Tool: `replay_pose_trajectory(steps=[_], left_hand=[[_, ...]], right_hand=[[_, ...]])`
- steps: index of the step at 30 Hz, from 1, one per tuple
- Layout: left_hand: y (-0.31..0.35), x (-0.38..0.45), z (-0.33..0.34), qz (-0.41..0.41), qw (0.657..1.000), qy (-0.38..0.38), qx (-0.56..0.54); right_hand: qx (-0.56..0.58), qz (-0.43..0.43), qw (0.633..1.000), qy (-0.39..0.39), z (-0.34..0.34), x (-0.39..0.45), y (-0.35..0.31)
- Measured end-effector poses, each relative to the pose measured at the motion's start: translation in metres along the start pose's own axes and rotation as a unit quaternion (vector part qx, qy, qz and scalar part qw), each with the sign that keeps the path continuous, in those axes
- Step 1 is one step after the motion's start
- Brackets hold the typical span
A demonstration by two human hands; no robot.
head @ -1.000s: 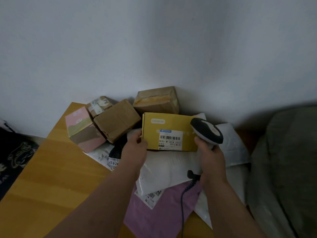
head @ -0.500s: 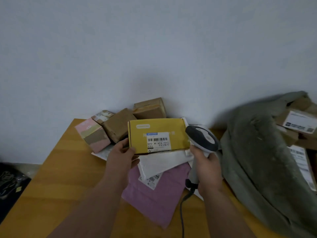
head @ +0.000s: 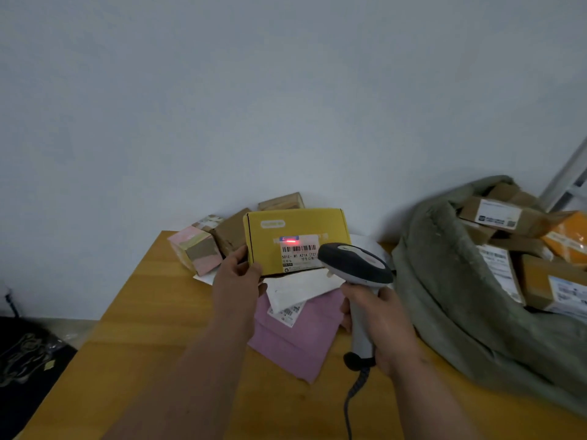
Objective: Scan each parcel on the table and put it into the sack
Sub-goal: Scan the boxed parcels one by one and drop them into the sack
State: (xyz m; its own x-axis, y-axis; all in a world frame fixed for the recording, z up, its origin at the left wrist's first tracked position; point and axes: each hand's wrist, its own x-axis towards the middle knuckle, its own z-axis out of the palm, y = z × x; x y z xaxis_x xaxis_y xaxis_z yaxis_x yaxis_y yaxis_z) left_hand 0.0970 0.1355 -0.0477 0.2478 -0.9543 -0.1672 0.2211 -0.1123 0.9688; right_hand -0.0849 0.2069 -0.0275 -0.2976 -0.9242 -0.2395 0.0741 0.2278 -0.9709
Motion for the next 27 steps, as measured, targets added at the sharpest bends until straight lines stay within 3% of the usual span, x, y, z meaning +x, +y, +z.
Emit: replay_pose_trajectory(steps=[27], left_hand=[[-0.031, -0.099, 0.127, 0.015, 1.000, 0.012, -0.009]], right_hand=[[-0.079, -0.014, 0.997, 0.003, -0.161, -0.013, -0.015]])
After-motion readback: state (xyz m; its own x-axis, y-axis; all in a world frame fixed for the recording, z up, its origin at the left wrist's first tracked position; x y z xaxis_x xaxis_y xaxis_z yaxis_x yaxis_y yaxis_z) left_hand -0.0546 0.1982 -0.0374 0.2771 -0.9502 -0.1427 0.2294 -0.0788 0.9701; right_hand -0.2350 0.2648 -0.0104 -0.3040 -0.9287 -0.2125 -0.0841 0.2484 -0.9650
